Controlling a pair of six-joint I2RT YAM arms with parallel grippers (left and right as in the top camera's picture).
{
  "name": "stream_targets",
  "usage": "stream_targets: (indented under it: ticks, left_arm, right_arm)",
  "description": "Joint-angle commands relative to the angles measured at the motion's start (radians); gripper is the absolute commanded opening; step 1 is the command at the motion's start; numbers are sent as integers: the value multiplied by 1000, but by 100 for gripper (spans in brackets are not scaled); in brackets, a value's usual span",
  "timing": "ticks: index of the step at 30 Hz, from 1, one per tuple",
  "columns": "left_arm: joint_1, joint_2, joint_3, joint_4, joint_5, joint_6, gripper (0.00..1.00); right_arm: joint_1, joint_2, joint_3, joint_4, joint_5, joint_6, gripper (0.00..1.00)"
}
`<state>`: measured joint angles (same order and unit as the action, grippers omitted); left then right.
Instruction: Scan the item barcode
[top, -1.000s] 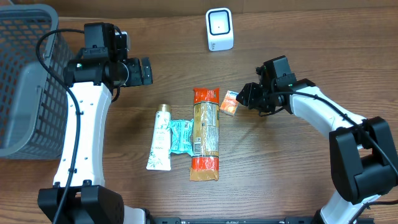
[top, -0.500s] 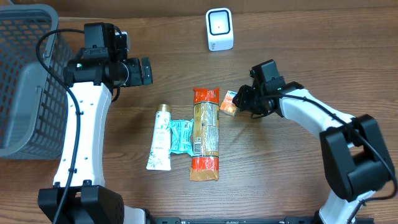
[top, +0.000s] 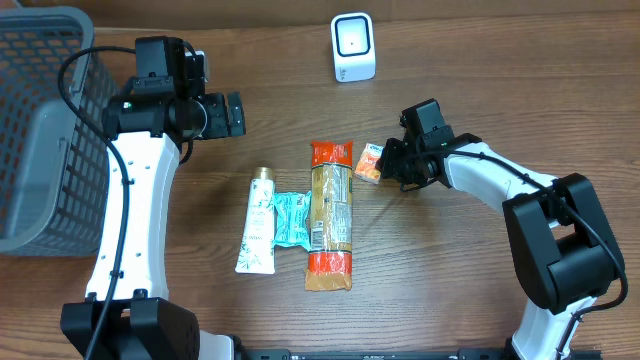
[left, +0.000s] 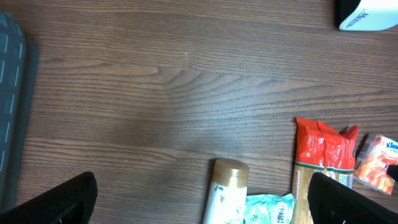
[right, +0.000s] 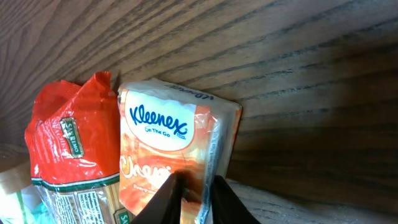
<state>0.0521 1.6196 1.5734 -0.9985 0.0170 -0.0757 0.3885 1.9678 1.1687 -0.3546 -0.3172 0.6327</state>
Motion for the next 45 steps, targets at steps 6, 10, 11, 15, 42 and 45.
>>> stream_targets:
  ticks: [6,10,11,15,42,45]
  left_arm:
    - [-13,-5,11,4,-6,-14,100]
    - [-13,-5,11,4,-6,-14,100]
    - [-13,-5,11,4,-6,-14,100]
    - [-13,-5,11,4,-6,-14,100]
    - [-13,-5,11,4,-6,-14,100]
    - [-13,-5,11,4,-6,-14,100]
  right_arm:
    - [4,8,9,5,2,0,9]
    - [4,8,9,1,2,0,20]
    - [4,8,9,0,2,0,24]
    - [5,21,9,6,10,0,25]
    - [-502,-191,10,-352,-1140,-561,4]
    - [-568,-191,10,-485,-1221,-705,4]
